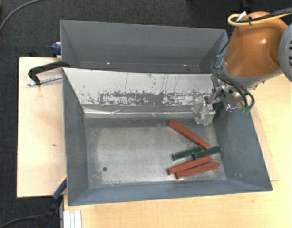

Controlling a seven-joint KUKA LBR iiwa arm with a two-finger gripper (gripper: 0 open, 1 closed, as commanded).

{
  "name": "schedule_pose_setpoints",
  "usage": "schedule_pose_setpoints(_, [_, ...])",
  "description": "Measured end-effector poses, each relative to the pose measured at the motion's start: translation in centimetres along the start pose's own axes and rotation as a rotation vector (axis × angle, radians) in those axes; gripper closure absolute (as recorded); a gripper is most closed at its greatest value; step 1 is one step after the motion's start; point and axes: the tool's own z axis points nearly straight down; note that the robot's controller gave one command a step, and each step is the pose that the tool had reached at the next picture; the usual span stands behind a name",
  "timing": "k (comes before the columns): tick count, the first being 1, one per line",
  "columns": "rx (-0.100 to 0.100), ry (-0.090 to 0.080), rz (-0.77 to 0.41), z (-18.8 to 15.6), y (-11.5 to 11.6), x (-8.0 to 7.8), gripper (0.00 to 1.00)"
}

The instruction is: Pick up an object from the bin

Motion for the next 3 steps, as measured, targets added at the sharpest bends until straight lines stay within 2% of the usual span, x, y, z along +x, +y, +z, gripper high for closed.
schedule_pose_setpoints(1, [-0.004,0.009,-0.001,0.5,0.1,0.1,0.00])
schedule_pose_setpoints(2, [-0.006,0.019,0.112,13.3,1.0,2.5,0.00])
schedule_pose_setpoints(3, [-0.003,0.008,0.195,13.3,2.5,-0.9,0.00])
